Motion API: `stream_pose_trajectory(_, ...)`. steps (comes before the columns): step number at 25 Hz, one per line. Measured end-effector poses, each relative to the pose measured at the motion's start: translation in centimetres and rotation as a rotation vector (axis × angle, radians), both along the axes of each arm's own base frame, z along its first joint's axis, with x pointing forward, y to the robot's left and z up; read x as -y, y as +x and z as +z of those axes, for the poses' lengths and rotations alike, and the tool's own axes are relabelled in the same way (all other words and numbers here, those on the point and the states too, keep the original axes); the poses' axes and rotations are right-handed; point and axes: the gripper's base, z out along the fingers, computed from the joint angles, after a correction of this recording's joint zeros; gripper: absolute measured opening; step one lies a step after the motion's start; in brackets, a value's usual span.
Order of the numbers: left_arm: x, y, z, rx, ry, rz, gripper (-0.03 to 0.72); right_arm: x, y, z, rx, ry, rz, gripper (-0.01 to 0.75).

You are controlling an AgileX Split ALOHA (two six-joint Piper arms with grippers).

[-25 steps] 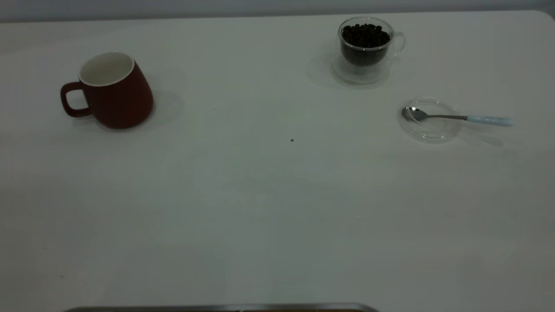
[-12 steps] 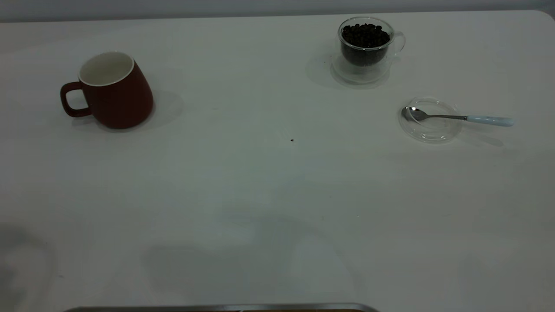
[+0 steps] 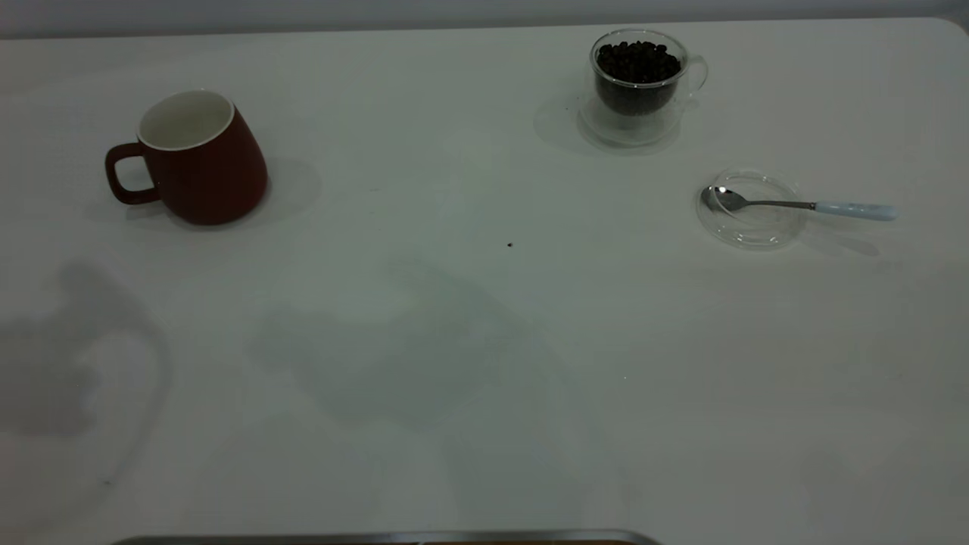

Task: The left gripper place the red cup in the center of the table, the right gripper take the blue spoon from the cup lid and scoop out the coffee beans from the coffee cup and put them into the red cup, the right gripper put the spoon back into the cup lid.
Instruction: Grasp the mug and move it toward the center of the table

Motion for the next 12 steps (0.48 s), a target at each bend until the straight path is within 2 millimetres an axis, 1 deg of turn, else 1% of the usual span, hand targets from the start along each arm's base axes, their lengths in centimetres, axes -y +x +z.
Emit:
stream_pose_trajectory(2, -0.1, 1.2, -1.6, -0.045, 0.005, -0.046, 0.577, 0.0, 0.0, 0.0, 0.000, 0.000, 0.000, 0.239)
stream_pose_trajectory(6, -0.4, 3.1, -4.0, -0.074, 0.034, -0.120, 0.577, 0.0, 0.0, 0.0, 0.000, 0.000, 0.000, 0.239)
stream_pose_trajectory(12, -1.1, 4.7, -6.7, -0.069, 0.121, -0.226, 0.577, 0.0, 0.0, 0.0, 0.000, 0.000, 0.000, 0.239)
